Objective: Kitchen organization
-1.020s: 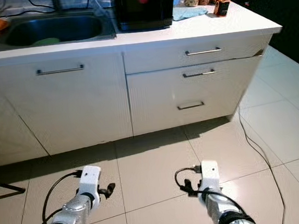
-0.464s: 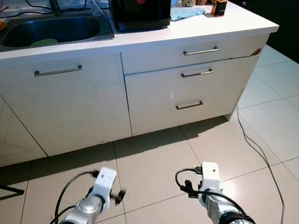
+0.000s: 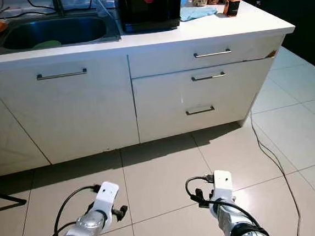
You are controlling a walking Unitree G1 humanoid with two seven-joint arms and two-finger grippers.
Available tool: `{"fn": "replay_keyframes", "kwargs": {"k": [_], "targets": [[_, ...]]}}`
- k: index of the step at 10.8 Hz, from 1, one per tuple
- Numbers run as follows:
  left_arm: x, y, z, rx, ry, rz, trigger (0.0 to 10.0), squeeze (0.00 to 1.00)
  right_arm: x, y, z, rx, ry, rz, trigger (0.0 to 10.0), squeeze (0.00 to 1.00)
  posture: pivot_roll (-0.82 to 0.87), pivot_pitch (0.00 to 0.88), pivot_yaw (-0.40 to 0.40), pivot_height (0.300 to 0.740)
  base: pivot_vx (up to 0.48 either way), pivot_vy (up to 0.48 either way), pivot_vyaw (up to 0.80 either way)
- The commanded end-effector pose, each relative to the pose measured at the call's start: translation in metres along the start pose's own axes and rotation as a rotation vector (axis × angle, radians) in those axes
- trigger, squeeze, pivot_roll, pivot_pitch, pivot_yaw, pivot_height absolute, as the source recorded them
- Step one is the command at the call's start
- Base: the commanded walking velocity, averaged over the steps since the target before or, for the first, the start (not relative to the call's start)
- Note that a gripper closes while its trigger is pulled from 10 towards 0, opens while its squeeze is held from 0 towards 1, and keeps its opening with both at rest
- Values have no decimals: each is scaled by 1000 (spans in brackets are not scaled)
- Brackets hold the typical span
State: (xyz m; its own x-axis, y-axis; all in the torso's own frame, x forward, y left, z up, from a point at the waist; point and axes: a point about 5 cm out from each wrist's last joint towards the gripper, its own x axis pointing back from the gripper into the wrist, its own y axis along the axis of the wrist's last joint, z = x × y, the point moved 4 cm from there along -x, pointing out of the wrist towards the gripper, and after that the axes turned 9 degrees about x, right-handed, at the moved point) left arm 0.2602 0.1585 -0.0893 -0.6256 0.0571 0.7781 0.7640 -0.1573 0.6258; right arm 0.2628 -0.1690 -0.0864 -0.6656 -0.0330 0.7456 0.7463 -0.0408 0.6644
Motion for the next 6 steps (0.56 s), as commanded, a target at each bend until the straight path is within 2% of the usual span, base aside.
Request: {"fn": "replay_keyframes", "kwargs": {"k": [1, 4, 6], "targets": [[0, 1, 0, 8, 2, -1, 10000, 0, 0, 5, -2, -1, -6, -14, 10000, 0, -42, 16, -42, 740, 0, 0, 0], [0, 6, -6, 35, -43, -36, 10000, 0, 0, 5, -3, 6, -10, -9, 10000, 0, -45, 14, -43, 740, 0, 0, 0], [0, 6, -4, 56, -40, -44, 10000, 0, 0, 4, -3, 12, -11, -5, 10000, 0, -45, 12, -42, 740, 0, 0, 0]]}}
